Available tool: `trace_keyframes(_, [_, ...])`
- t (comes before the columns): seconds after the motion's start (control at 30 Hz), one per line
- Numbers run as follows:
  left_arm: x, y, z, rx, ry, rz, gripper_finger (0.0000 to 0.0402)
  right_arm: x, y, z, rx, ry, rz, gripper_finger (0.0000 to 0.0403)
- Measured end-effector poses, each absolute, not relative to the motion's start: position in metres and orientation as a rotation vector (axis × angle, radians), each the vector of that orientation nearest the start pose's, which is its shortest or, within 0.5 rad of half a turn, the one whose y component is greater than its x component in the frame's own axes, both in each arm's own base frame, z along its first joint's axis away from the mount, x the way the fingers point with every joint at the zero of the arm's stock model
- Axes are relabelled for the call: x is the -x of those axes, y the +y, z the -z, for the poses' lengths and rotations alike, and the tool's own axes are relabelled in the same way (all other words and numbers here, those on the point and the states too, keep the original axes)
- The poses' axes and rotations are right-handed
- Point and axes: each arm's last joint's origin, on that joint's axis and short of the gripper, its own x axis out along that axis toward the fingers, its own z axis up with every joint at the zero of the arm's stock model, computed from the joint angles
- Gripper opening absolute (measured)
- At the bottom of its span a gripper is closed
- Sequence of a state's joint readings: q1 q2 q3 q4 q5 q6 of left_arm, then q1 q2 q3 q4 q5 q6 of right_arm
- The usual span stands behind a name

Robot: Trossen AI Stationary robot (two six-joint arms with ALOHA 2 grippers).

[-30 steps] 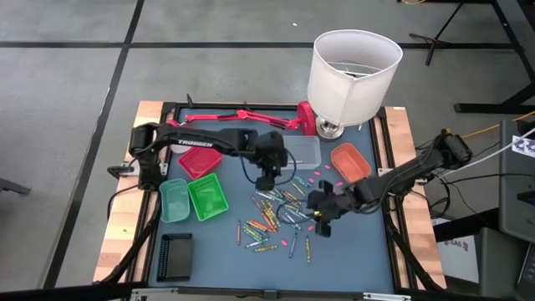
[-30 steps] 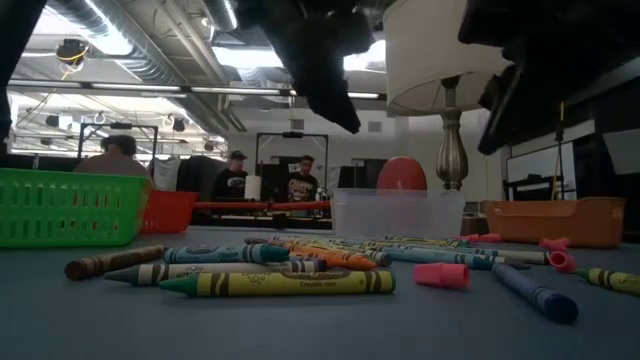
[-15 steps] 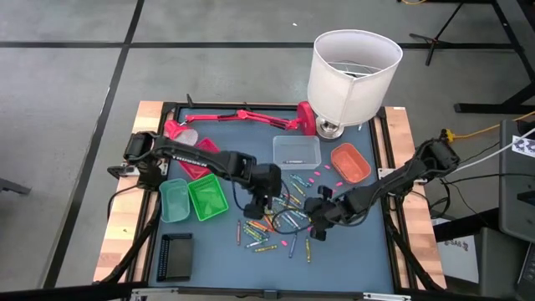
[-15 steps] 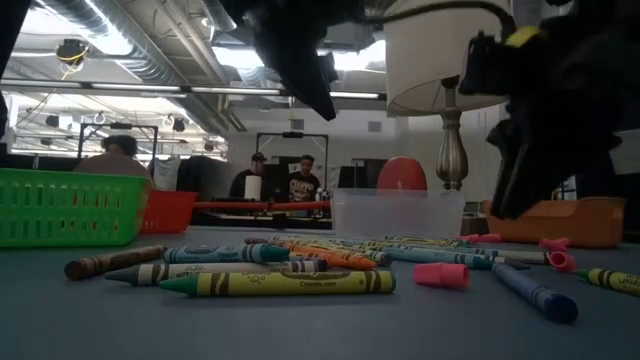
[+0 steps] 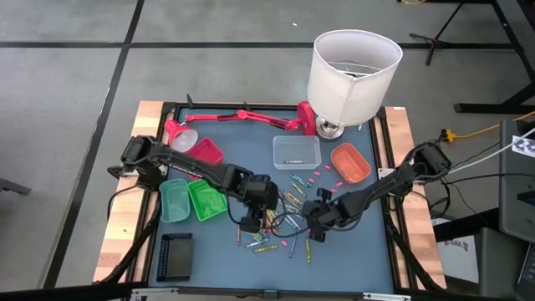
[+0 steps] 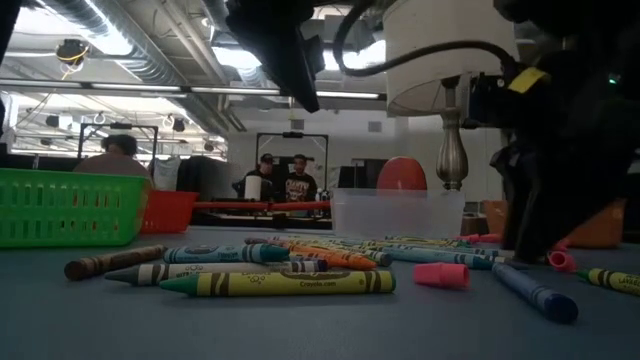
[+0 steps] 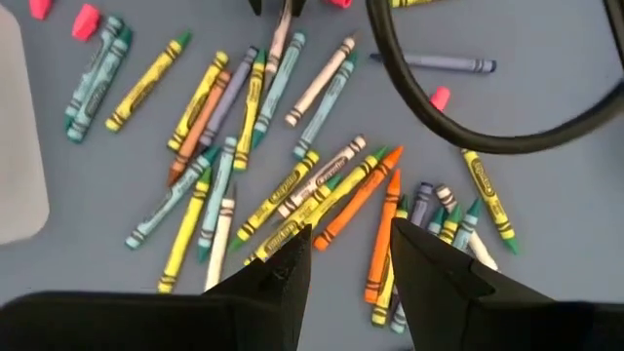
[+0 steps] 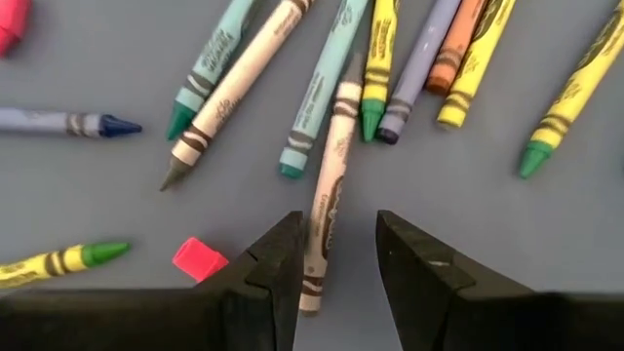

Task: Sort crayons
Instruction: Put the gray crayon into the transparent bin

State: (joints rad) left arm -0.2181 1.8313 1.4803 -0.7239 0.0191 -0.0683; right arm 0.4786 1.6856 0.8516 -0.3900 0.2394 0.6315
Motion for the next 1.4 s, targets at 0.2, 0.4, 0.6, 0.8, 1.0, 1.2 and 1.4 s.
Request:
trace_keyframes(0.2, [-0.371, -0.093, -0.245, -0.012, 1.107, 0.157, 0.0125, -0.264, 0.129, -0.129, -0.123, 1.163, 0.16, 0.0128])
trace_keyframes(0.4, [-0.36, -0.105, -0.241, 0.065, 1.205, 0.101, 0.0125, -0.264, 0.129, -0.127, -0.121, 1.168, 0.161, 0.0114])
trace_keyframes(0.6, [-0.35, -0.122, -0.239, 0.117, 1.247, 0.04, 0.0125, -0.264, 0.129, -0.127, -0.119, 1.169, 0.161, 0.0059])
trace_keyframes(0.8, [-0.342, -0.136, -0.238, 0.157, 1.276, -0.019, 0.0125, -0.263, 0.129, -0.126, -0.117, 1.173, 0.163, 0.0014])
trace_keyframes(1.0, [-0.334, -0.148, -0.238, 0.204, 1.296, -0.073, 0.0125, -0.263, 0.129, -0.126, -0.115, 1.175, 0.165, 0.0017])
trace_keyframes(1.2, [-0.324, -0.163, -0.237, 0.259, 1.297, -0.173, 0.0125, -0.263, 0.129, -0.126, -0.115, 1.176, 0.164, 0.0021])
trace_keyframes(1.4, [-0.314, -0.174, -0.231, 0.356, 1.281, -0.301, 0.0125, -0.262, 0.128, -0.133, -0.123, 1.161, 0.143, 0.0013])
